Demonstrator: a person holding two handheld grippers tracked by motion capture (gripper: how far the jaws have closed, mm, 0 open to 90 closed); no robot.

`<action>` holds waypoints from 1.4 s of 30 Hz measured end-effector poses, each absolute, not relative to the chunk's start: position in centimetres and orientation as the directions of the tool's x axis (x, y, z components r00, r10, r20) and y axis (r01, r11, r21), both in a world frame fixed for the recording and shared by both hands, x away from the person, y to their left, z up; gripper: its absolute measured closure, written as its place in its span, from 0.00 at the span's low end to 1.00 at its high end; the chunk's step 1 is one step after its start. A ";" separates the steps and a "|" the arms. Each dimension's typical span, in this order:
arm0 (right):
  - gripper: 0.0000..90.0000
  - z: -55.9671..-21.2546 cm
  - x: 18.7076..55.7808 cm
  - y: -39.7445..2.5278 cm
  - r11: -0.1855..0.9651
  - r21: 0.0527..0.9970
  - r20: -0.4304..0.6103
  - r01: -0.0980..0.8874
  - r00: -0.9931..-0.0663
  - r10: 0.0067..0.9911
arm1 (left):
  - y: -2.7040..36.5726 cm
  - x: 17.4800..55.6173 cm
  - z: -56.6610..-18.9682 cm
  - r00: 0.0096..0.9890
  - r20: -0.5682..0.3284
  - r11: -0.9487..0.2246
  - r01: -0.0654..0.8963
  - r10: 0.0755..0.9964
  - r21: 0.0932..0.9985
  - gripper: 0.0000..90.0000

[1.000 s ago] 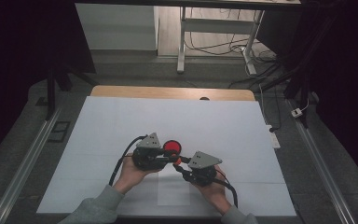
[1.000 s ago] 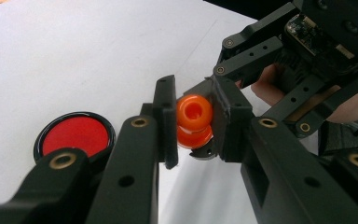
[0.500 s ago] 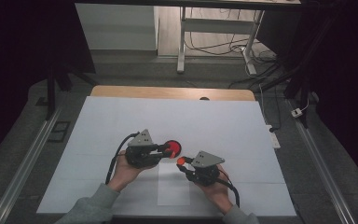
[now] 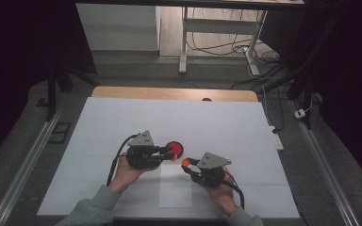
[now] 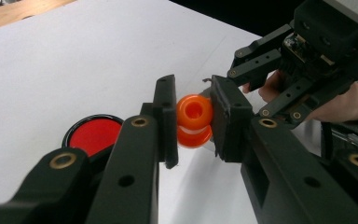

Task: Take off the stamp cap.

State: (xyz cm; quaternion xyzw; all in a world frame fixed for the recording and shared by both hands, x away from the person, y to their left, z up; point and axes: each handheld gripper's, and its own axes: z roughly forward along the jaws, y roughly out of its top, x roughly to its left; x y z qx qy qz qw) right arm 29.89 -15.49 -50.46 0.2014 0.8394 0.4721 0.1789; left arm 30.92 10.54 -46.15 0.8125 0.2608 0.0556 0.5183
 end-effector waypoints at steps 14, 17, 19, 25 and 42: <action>0.72 -50.4 30.0 -17.5 0.454 0.868 -0.092 0.201 -0.833 0.545 | 10.5 31.0 -46.4 0.857 -0.192 -0.328 0.377 0.477 0.866 0.81; 0.72 -50.3 29.8 -18.3 0.446 0.871 -0.090 0.206 -0.826 0.556 | 10.5 30.9 -46.3 0.856 -0.192 -0.324 0.376 0.479 0.868 0.81; 0.72 -50.2 29.8 -18.8 0.441 0.872 -0.086 0.211 -0.822 0.563 | 10.5 30.9 -46.3 0.856 -0.189 -0.324 0.374 0.481 0.869 0.81; 0.72 -50.2 29.8 -20.2 0.425 0.877 -0.078 0.225 -0.805 0.588 | 10.6 31.0 -46.3 0.853 -0.187 -0.323 0.375 0.488 0.869 0.81; 0.72 -50.2 28.9 -22.4 0.404 0.879 -0.064 0.252 -0.778 0.625 | 11.0 31.2 -46.4 0.841 -0.179 -0.332 0.385 0.511 0.861 0.81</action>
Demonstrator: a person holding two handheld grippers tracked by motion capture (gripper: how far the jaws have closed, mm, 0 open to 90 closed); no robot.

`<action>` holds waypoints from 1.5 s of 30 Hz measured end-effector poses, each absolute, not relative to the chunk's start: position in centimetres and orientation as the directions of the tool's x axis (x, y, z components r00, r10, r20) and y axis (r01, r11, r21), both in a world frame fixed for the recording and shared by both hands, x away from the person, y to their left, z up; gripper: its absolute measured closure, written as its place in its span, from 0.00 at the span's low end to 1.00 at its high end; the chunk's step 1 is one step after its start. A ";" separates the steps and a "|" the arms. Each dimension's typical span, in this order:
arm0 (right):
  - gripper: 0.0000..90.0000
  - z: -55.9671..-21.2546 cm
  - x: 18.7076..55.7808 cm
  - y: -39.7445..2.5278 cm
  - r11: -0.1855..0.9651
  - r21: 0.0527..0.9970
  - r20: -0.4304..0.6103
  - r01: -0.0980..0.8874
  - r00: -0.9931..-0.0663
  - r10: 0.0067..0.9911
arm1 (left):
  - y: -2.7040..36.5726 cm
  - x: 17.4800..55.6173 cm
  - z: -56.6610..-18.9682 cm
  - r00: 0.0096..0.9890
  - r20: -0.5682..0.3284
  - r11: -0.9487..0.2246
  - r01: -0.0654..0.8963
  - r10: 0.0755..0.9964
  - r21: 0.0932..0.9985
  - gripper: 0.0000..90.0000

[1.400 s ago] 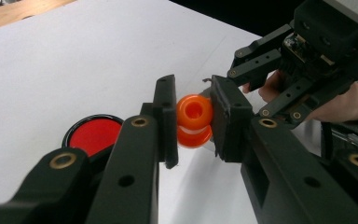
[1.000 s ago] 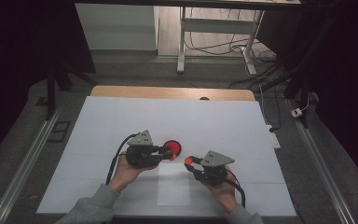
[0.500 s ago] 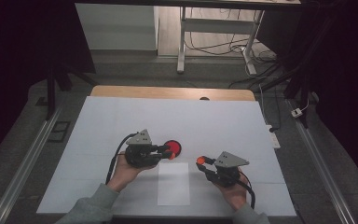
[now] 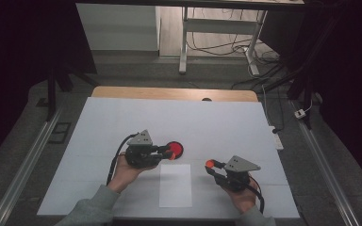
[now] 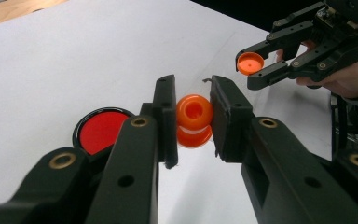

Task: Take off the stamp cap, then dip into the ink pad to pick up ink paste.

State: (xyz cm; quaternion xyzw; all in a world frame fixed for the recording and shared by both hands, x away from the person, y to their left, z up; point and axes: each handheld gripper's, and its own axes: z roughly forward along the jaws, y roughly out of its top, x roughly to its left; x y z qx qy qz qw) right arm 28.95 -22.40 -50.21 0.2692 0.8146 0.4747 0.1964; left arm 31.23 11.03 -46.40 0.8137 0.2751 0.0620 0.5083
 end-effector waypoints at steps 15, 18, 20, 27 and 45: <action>0.72 -50.3 29.3 -22.4 0.408 0.879 -0.068 0.248 -0.781 0.621 | 11.9 31.1 -45.2 0.820 -0.126 -0.324 0.356 0.559 0.876 0.81; 0.72 -50.3 29.3 -22.4 0.410 0.878 -0.069 0.248 -0.782 0.620 | 12.1 31.1 -45.0 0.820 -0.121 -0.326 0.352 0.559 0.877 0.81; 0.72 -50.3 29.3 -22.4 0.409 0.878 -0.069 0.248 -0.781 0.621 | 12.2 31.2 -44.9 0.820 -0.120 -0.328 0.352 0.560 0.877 0.81; 0.72 -50.2 29.3 -22.4 0.411 0.877 -0.071 0.248 -0.779 0.623 | 12.1 31.4 -45.0 0.822 -0.119 -0.339 0.356 0.558 0.871 0.81; 0.72 -50.0 29.1 -22.5 0.403 0.879 -0.069 0.254 -0.769 0.635 | 11.3 32.7 -44.7 0.823 -0.088 -0.379 0.350 0.562 0.856 0.81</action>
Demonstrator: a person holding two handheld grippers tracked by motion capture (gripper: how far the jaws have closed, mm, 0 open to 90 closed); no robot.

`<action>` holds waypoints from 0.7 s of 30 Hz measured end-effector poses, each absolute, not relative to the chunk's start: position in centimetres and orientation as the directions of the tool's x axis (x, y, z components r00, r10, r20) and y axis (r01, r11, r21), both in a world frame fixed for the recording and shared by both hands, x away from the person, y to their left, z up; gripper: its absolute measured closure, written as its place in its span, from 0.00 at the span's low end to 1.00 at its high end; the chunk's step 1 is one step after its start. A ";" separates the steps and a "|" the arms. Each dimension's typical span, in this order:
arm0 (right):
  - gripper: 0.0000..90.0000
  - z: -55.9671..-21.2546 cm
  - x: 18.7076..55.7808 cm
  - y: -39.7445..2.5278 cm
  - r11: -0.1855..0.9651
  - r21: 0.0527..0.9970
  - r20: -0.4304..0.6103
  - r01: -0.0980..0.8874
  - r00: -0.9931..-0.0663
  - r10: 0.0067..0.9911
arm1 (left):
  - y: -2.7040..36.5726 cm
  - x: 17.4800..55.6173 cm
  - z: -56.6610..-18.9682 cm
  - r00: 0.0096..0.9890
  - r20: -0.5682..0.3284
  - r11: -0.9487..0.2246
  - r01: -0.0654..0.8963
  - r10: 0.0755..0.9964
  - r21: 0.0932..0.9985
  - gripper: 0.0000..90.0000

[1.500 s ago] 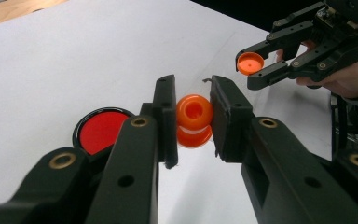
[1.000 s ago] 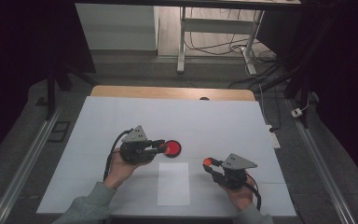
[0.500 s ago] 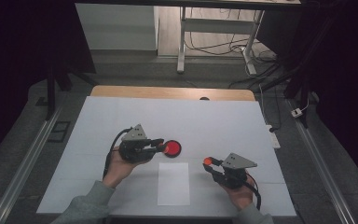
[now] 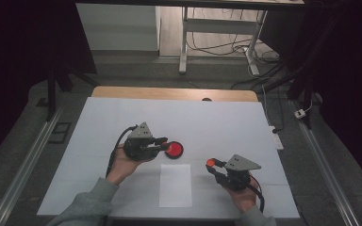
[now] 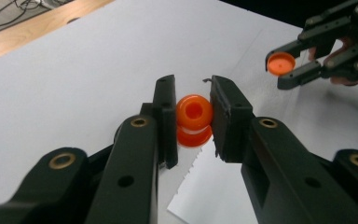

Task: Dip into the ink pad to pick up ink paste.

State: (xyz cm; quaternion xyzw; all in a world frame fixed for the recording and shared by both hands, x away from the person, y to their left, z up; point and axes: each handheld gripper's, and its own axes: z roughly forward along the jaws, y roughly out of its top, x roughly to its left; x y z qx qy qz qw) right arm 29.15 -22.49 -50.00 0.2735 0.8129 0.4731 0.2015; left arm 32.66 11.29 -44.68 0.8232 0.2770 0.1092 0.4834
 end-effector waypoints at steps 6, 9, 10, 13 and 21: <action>0.72 -50.1 29.2 -22.5 0.401 0.879 -0.062 0.260 -0.770 0.635 | 10.9 33.1 -44.3 0.822 -0.075 -0.382 0.340 0.564 0.859 0.81; 0.72 -50.1 29.2 -22.5 0.397 0.881 -0.060 0.257 -0.771 0.634 | 10.8 33.4 -44.0 0.820 -0.071 -0.382 0.340 0.569 0.860 0.81; 0.72 -50.0 29.2 -22.5 0.400 0.879 -0.062 0.259 -0.770 0.635 | 10.8 33.5 -44.0 0.820 -0.069 -0.384 0.338 0.568 0.859 0.81; 0.72 -50.1 29.3 -22.5 0.401 0.879 -0.064 0.257 -0.771 0.634 | 10.7 33.9 -43.8 0.822 -0.070 -0.384 0.338 0.565 0.859 0.81; 0.72 -50.0 29.3 -22.6 0.393 0.882 -0.057 0.261 -0.768 0.638 | 10.5 34.5 -43.6 0.821 -0.068 -0.392 0.341 0.566 0.854 0.81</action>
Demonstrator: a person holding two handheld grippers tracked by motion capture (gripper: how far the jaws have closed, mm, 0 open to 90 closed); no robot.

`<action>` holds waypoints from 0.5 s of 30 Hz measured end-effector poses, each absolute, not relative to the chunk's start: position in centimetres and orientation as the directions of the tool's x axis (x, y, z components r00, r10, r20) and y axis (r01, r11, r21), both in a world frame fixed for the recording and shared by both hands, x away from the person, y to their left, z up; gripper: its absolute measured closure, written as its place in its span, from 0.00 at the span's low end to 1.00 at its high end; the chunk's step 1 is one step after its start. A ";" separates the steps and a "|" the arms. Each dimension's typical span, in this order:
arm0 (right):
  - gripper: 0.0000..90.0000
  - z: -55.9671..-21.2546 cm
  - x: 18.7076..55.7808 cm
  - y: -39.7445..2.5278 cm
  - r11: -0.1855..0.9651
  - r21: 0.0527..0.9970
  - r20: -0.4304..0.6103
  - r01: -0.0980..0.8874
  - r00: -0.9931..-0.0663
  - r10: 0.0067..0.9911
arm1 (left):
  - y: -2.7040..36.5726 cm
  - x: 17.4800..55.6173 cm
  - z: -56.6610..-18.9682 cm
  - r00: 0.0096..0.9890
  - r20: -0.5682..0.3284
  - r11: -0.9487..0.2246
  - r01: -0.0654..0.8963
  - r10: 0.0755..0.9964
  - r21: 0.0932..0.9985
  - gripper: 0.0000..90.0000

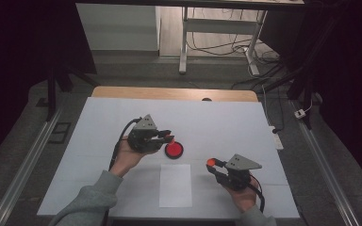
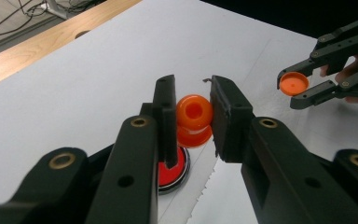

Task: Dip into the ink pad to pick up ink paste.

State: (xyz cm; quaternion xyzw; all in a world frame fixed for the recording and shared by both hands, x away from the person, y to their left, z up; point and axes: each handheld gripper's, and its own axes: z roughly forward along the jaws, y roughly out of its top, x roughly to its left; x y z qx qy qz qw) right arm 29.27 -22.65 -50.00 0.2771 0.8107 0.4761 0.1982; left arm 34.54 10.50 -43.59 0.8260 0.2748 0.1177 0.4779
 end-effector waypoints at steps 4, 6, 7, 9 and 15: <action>0.72 -50.0 29.2 -22.6 0.389 0.884 -0.056 0.259 -0.768 0.638 | 10.1 35.1 -43.9 0.818 -0.065 -0.401 0.348 0.572 0.848 0.81; 0.72 -50.0 29.2 -22.6 0.391 0.883 -0.060 0.258 -0.765 0.641 | 10.0 35.5 -44.2 0.815 -0.063 -0.407 0.352 0.575 0.843 0.81; 0.72 -50.0 29.2 -22.6 0.389 0.884 -0.058 0.258 -0.766 0.640 | 9.9 35.6 -44.3 0.814 -0.062 -0.408 0.354 0.578 0.841 0.81; 0.72 -50.0 29.2 -22.7 0.390 0.883 -0.057 0.260 -0.766 0.641 | 9.9 35.9 -44.5 0.812 -0.058 -0.413 0.356 0.581 0.838 0.81; 0.72 -49.9 29.2 -22.7 0.390 0.884 -0.062 0.257 -0.763 0.644 | 9.8 36.8 -45.5 0.805 -0.087 -0.395 0.378 0.586 0.837 0.81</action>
